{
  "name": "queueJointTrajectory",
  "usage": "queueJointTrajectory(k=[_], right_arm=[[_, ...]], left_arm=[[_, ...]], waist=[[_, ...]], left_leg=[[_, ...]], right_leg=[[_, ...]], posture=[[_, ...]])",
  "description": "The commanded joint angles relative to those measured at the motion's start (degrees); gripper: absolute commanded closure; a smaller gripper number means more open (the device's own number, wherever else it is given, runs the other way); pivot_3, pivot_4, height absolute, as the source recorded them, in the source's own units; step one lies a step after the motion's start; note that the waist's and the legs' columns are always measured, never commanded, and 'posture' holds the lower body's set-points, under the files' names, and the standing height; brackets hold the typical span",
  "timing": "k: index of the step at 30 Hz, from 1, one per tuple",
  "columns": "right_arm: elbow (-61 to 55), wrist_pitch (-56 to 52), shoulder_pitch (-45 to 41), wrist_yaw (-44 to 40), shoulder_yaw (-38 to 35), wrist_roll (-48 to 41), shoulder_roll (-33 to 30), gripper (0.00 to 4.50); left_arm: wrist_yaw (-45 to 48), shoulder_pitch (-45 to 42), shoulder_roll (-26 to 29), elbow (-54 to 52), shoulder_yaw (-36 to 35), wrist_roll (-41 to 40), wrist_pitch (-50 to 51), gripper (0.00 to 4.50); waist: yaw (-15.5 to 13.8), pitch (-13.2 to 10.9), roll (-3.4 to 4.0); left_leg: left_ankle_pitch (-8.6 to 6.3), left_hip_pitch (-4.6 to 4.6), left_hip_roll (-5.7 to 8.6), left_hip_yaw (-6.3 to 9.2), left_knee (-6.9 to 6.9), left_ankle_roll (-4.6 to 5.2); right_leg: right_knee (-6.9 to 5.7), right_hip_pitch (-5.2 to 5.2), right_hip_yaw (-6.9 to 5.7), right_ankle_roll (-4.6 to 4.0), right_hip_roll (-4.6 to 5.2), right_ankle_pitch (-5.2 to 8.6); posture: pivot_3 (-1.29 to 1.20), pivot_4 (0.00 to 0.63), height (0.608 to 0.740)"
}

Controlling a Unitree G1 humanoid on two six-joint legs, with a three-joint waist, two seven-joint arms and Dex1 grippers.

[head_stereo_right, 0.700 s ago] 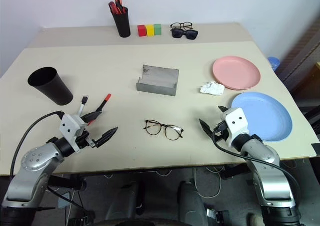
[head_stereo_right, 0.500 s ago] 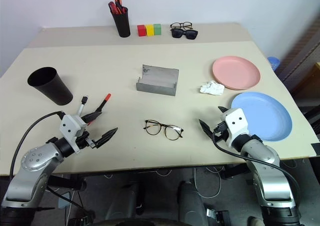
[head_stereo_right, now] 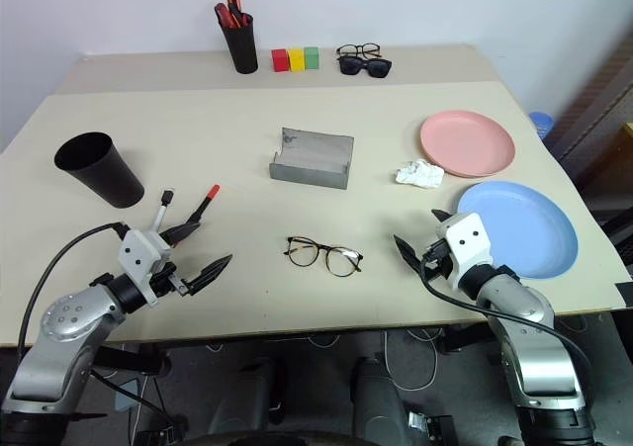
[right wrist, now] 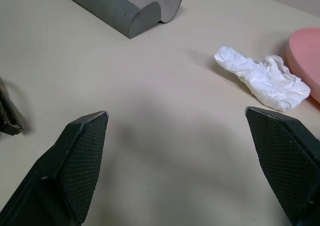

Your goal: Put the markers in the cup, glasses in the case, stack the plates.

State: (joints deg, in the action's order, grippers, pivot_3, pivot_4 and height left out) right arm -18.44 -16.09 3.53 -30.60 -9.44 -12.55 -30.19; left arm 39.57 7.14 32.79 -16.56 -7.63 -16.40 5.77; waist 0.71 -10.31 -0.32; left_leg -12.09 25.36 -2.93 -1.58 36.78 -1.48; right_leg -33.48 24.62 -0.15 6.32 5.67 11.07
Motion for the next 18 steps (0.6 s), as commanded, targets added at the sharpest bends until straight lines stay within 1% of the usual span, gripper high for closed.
queueJointTrajectory(k=[1,12,15,18], right_arm=[[-2.94,0.0,-0.66,-0.02,-1.39,-0.62,-0.89,0.0],[-2.28,0.76,-0.99,-1.87,-2.03,-0.95,-2.55,0.0],[-2.24,2.76,-2.47,-5.8,-2.64,-4.64,-2.85,0.0],[-3.74,3.12,-5.57,-13.24,-2.05,-11.42,-3.95,0.0]], left_arm=[[-0.18,-0.13,0.56,-2.13,-1.09,-0.01,-0.37,0.03],[-1.48,-0.43,0.28,-2.59,-1.19,-0.15,0.88,0.03],[-3.51,-1.64,0.42,-4.11,-1.81,-1.74,6.73,0.03],[-7.1,-5.49,0.79,-5.83,-3.76,-5.96,18.4,0.03]], waist=[[0.0,0.0,0.0],[0.0,0.0,0.0],[0.03,0.0,0.0],[0.02,-0.01,0.0]], left_leg=[[0.0,0.0,0.0,0.0,0.0,0.0],[0.0,0.0,0.0,0.0,0.0,0.0],[0.0,0.0,0.0,0.0,0.0,0.0],[0.01,0.0,0.0,0.0,0.0,0.02]], right_leg=[[0.0,0.0,0.0,0.0,0.0,0.0],[0.01,0.01,0.0,0.0,0.0,0.0],[0.01,0.0,0.0,0.0,0.0,0.0],[-0.02,0.0,0.0,0.02,0.0,0.01]], posture=[[0.0,0.15,0.74],[0.0,0.15,0.74],[0.0,0.15,0.74],[0.0,0.15,0.74]])
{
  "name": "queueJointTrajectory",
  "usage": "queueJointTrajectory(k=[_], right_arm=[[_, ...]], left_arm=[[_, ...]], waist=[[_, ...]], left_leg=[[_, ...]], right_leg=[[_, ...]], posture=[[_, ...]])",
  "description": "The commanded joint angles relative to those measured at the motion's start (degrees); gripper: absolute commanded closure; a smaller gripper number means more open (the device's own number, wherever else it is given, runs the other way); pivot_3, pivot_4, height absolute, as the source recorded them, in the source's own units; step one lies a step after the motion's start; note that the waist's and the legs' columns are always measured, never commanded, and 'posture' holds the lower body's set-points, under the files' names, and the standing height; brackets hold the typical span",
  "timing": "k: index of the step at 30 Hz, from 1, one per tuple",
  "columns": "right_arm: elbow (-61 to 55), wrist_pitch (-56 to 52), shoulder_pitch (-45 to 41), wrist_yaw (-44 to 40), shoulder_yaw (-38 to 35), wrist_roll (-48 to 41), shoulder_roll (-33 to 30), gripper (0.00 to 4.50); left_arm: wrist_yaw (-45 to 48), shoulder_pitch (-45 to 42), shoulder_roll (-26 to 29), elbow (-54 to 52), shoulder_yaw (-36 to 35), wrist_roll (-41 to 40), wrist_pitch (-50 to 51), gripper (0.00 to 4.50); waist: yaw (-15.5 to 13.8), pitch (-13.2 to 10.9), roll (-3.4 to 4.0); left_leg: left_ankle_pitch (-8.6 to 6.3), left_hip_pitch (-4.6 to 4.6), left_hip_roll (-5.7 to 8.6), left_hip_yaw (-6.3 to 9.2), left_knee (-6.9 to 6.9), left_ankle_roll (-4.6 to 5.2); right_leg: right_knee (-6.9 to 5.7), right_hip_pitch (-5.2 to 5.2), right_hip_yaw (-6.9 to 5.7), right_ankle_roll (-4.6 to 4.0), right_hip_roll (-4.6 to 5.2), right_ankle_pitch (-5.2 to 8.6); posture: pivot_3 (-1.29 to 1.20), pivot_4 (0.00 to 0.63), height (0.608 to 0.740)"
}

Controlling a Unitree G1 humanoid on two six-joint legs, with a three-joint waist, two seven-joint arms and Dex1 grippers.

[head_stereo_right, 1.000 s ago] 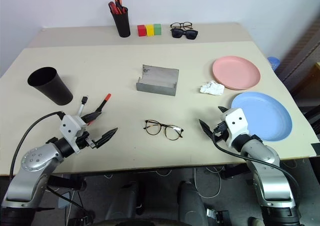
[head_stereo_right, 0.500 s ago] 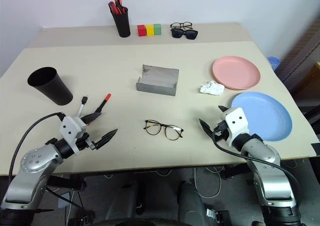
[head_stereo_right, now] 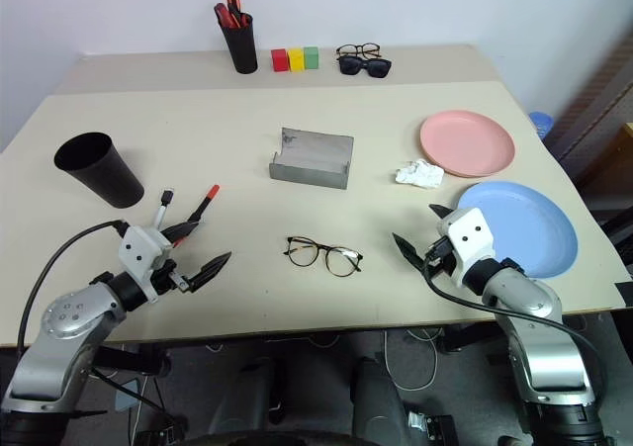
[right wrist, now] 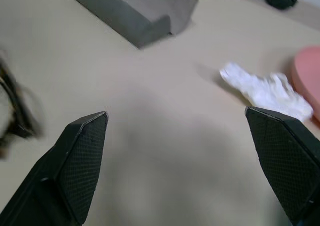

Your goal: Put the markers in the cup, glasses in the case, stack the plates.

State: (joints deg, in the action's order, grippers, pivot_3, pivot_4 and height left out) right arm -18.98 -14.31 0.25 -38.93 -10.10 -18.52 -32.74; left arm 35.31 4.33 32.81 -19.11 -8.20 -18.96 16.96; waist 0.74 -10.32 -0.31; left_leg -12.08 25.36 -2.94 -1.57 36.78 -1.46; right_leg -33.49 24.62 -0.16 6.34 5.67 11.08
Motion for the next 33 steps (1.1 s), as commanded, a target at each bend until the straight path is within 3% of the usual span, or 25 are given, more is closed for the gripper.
queueJointTrajectory(k=[1,6,11,18,23,29,32,33], right_arm=[[-3.35,0.97,-3.12,-6.12,-1.05,-6.51,-1.67,0.0],[-4.59,-0.27,-7.21,-10.9,2.78,-8.63,-3.19,0.0],[-4.03,-1.68,-11.69,-13.85,6.75,-9.06,-3.25,0.0],[-1.16,-1.82,-16.29,-16.62,9.69,-7.92,-3.41,0.0],[-0.19,-1.78,-17.72,-16.82,10.18,-7.6,-2.89,0.0],[-1.18,-1.3,-16.17,-15.41,10.16,-7.38,-2.14,0.0],[-2.22,-1.4,-14.76,-14.74,9.56,-7.46,-2.43,0.0],[-2.61,-1.44,-14.32,-14.48,9.37,-7.52,-2.49,0.0]], left_arm=[[-3.89,-4.03,0.74,-3.31,-3.84,-4.08,9.45,0.03],[-11.81,-13.47,1.81,-2.14,-7.1,-5.46,23.22,0.03],[-11.62,-22.25,8.05,0.81,-2.7,-5.85,39.39,0.03],[-12.56,-31.64,8.75,6.06,1.92,-4.92,51.4,0.03],[-13.63,-39.66,6.4,10.89,3.71,-4.99,59.11,0.03],[-16.5,-50.88,1.57,23.85,10.64,-1.37,66.28,0.03],[-16.94,-53.72,0.9,28.21,12.87,-0.22,69.28,0.82],[-17.1,-53.95,0.92,28.88,13.31,0.17,69.64,1.28]], waist=[[-0.03,0.0,-0.01],[-0.14,-0.03,-0.08],[-0.05,-0.05,-0.11],[-0.2,-0.14,-0.27],[-0.15,-0.19,-0.35],[-0.29,-0.25,-0.46],[-0.16,-0.29,-0.52],[-0.12,-0.29,-0.52]], left_leg=[[0.02,0.0,0.0,0.0,0.0,0.03],[0.09,-0.01,0.01,0.01,0.0,0.15],[0.1,-0.02,0.02,0.03,0.09,0.16],[0.11,-0.01,0.03,0.04,0.15,0.15],[0.11,0.0,0.03,0.04,0.16,0.16],[0.13,-0.02,0.08,0.11,0.25,0.15],[0.13,-0.02,0.08,0.12,0.24,0.15],[0.13,-0.02,0.08,0.13,0.23,0.15]], right_leg=[[-0.01,0.0,0.0,0.01,0.0,0.01],[-0.03,-0.03,-0.01,0.01,-0.02,0.0],[-0.16,-0.03,0.0,0.03,-0.05,0.0],[-0.23,-0.02,-0.01,0.04,-0.05,0.01],[-0.28,-0.02,-0.01,0.06,-0.05,0.02],[-0.56,-0.02,0.0,0.17,-0.06,0.08],[-0.59,-0.01,0.0,0.18,-0.06,0.09],[-0.6,0.0,0.0,0.18,-0.06,0.09]], posture=[[0.0,0.15,0.74],[0.0,0.15,0.74],[0.0,0.15,0.74],[0.0,0.15,0.74],[0.0,0.15,0.74],[0.0,0.15,0.74],[0.0,0.15,0.74],[0.0,0.15,0.74]])
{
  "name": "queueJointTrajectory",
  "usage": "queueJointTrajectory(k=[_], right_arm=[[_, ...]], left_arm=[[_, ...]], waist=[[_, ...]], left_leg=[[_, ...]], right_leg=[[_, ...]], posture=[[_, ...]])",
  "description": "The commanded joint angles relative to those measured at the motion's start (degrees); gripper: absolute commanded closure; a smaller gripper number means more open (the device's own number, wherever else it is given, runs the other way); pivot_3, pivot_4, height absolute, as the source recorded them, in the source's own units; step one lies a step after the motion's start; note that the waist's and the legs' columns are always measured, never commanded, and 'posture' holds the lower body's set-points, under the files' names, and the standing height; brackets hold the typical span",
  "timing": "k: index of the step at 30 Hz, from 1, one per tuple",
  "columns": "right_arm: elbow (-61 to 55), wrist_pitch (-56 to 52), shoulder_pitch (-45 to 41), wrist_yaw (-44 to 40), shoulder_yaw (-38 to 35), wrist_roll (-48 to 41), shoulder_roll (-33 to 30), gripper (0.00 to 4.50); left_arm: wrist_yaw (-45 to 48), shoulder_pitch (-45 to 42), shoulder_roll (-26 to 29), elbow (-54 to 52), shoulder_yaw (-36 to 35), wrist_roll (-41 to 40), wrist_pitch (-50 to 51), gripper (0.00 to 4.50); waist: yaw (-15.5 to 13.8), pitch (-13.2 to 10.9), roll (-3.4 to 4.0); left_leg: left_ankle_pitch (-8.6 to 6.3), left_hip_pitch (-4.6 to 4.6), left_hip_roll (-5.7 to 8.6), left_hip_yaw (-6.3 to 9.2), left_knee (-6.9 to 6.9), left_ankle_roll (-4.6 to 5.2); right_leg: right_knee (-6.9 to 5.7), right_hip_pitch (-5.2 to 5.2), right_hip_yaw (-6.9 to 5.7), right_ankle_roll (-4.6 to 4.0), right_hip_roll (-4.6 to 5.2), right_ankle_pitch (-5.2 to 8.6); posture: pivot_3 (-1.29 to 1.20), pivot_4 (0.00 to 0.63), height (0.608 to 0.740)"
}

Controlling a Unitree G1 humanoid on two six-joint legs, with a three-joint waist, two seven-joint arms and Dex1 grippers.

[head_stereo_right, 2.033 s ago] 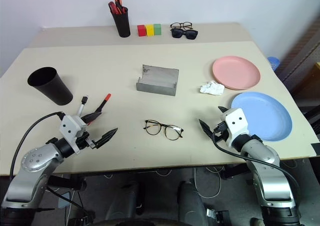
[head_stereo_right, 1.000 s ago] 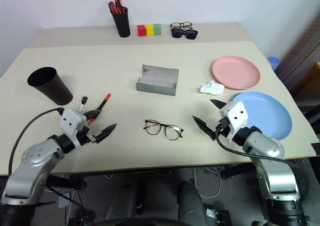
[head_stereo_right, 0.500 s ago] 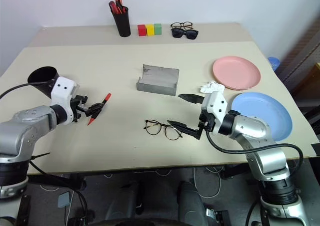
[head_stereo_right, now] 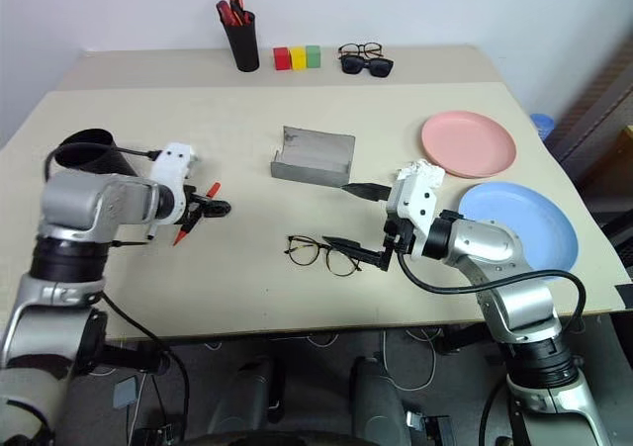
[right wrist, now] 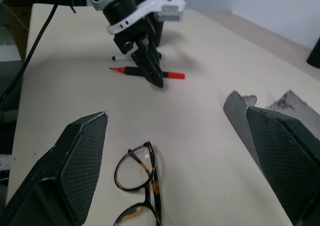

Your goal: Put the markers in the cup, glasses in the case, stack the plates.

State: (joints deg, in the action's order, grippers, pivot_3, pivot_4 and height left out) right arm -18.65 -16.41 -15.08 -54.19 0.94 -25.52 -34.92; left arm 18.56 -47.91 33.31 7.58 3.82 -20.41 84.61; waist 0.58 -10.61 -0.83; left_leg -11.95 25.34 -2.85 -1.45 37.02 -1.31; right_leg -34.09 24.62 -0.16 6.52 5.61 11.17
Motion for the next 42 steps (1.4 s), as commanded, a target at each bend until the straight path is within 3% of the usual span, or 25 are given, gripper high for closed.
queueJointTrajectory(k=[1,6,7,13,15,17,22,25,30,42], right_arm=[[-3.07,0.77,1.4,0.97,-1.85,-0.47,-0.4,0.0],[-3.5,0.92,2.35,2.08,-2.0,-0.19,-0.33,0.0],[-3.46,0.91,2.33,2.25,-1.97,-0.16,-0.3,0.0],[-2.63,0.76,1.19,2.97,-1.51,0.18,0.03,0.0],[-2.2,0.66,0.52,3.03,-1.39,0.15,0.15,0.0],[-1.54,0.64,-0.35,2.97,-1.18,0.17,0.28,0.0],[1.64,1.55,-3.3,1.92,-0.45,0.55,0.73,0.0],[4.22,2.79,-5.37,1.05,0.4,1.23,1.36,0.0],[6.48,4.06,-7.29,0.43,1.33,2.07,2.43,0.0],[5.95,4.43,-6.58,0.15,1.01,2.18,2.62,0.0]], left_arm=[[-0.39,-1.88,0.31,2.87,1.57,1.9,2.2,1.71],[-0.51,-1.77,-0.53,3.44,1.26,2.92,3.21,4.33],[-0.72,-1.38,-0.72,2.72,0.7,3.08,2.95,4.47],[5.19,2.73,-2.8,-16.43,-8.45,-3.84,-5.59,4.47],[3.49,5.78,0.1,-24.58,-5.91,1.28,-17.11,4.47],[-1.05,8.95,-3.15,-28.72,-10.34,4.98,-35.02,4.47],[-12.75,11.86,-9.02,-23.37,-17.47,14.31,-68.04,4.47],[-20.77,12.21,-6.86,-16.28,-17.47,22.89,-70.48,4.47],[-29.87,10.52,-4.96,-6.26,-18.54,29.89,-77.89,4.47],[-35.58,11.5,-4.66,7.95,-19.41,30.73,-84.86,4.47]], waist=[[0.15,0.0,0.0],[0.08,0.01,0.01],[0.05,0.01,0.01],[-0.03,-0.07,-0.11],[0.0,-0.11,-0.18],[0.15,-0.08,-0.12],[-0.09,-0.07,-0.12],[-0.1,-0.06,-0.13],[-0.75,-0.08,-0.16],[-1.28,-0.07,-0.16]], left_leg=[[0.0,-0.01,0.0,0.0,-0.01,0.0],[0.0,-0.03,0.0,0.0,-0.02,0.0],[0.0,-0.03,0.0,0.0,-0.01,0.0],[0.0,0.02,0.0,0.02,0.0,-0.02],[0.01,0.04,0.0,0.02,0.0,-0.04],[0.02,0.01,-0.01,0.01,-0.04,-0.06],[0.04,-0.03,-0.01,-0.01,0.01,-0.07],[0.04,-0.06,0.0,-0.02,0.02,-0.06],[0.04,-0.01,0.01,-0.04,0.06,-0.06],[0.05,-0.03,0.01,-0.05,0.04,-0.1]], right_leg=[[-0.02,0.0,0.0,0.02,0.0,0.01],[-0.02,0.01,0.0,0.01,0.0,0.01],[-0.02,0.0,0.0,0.01,0.0,0.01],[-0.01,0.02,0.01,0.0,0.01,0.01],[-0.01,0.03,0.01,-0.01,0.01,0.01],[0.0,0.05,0.02,-0.02,0.01,0.0],[-0.01,-0.01,0.03,-0.05,0.01,-0.02],[-0.01,-0.04,0.03,-0.05,0.01,-0.02],[0.01,-0.05,0.02,0.03,0.0,-0.06],[-0.01,-0.05,0.01,0.17,0.0,-0.13]], posture=[[0.0,0.15,0.74],[0.0,0.15,0.74],[0.0,0.15,0.74],[0.0,0.15,0.74],[0.0,0.15,0.74],[0.0,0.15,0.74],[0.0,0.15,0.74],[0.0,0.15,0.74],[0.0,0.15,0.74],[0.0,0.15,0.74]])
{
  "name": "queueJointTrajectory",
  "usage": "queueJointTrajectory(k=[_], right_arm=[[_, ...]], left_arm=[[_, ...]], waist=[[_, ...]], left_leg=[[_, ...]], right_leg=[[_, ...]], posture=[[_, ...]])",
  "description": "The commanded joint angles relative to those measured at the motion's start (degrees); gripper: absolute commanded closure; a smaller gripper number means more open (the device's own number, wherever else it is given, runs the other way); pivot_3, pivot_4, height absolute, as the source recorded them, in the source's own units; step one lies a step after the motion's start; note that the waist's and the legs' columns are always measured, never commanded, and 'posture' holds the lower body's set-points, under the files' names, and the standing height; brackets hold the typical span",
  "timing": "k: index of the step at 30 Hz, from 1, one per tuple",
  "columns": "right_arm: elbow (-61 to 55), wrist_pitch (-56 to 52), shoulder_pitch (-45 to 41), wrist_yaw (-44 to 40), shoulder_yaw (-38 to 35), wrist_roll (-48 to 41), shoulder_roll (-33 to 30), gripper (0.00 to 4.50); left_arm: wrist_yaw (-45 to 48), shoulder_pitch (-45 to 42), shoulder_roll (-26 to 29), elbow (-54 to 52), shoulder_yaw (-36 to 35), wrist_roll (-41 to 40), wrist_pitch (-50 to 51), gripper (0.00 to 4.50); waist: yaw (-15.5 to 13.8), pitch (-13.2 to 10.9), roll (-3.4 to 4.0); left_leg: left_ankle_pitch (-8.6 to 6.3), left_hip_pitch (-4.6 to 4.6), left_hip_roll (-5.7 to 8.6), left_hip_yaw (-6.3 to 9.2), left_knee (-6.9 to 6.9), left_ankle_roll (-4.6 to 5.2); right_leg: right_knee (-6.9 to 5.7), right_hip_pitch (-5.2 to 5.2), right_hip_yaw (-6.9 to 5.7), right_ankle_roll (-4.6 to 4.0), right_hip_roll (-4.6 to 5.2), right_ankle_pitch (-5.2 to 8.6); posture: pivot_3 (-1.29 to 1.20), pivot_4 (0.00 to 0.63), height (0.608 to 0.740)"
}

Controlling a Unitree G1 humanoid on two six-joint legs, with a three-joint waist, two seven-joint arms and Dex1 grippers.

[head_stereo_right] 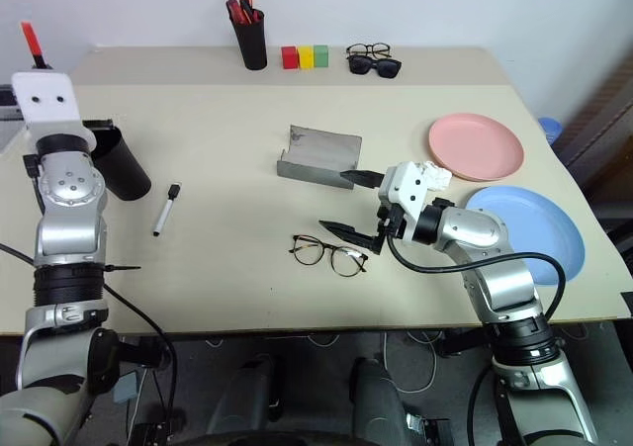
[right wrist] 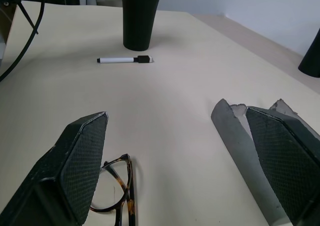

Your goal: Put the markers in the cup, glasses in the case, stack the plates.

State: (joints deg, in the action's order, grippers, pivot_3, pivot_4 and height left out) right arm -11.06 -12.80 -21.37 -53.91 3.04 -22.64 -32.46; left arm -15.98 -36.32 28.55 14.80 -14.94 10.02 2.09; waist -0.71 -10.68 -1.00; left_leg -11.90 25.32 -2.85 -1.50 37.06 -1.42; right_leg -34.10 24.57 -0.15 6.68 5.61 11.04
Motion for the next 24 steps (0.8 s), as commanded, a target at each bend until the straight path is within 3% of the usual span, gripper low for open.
queueJointTrajectory(k=[1,21,24], right_arm=[[-1.83,0.79,-0.16,-0.38,-1.16,-1.11,0.23,0.0],[-4.84,-7.06,-5.47,1.28,-2.05,-11.81,5.82,0.0],[-4.66,-6.9,-5.31,1.24,-2.18,-11.78,5.67,0.0]], left_arm=[[-1.24,0.07,-0.23,1.55,-0.51,0.2,-2.97,4.47],[-4.37,-0.94,-4.23,9.01,2.79,1.16,-8.44,4.47],[-4.05,0.29,-4.77,8.26,2.99,0.99,-8.53,3.31]], waist=[[0.01,0.0,0.0],[0.0,0.01,0.0],[-0.01,0.01,0.0]], left_leg=[[0.0,-0.01,0.0,0.0,-0.01,0.0],[0.0,-0.01,-0.01,0.0,-0.01,-0.01],[0.0,0.0,-0.01,0.0,-0.01,-0.01]], right_leg=[[-0.01,0.0,0.0,0.0,0.0,0.0],[-0.03,0.0,-0.01,0.02,0.0,-0.01],[-0.02,0.0,-0.01,0.02,0.0,-0.01]], posture=[[0.0,0.15,0.74],[0.0,0.15,0.74],[0.0,0.15,0.74]])
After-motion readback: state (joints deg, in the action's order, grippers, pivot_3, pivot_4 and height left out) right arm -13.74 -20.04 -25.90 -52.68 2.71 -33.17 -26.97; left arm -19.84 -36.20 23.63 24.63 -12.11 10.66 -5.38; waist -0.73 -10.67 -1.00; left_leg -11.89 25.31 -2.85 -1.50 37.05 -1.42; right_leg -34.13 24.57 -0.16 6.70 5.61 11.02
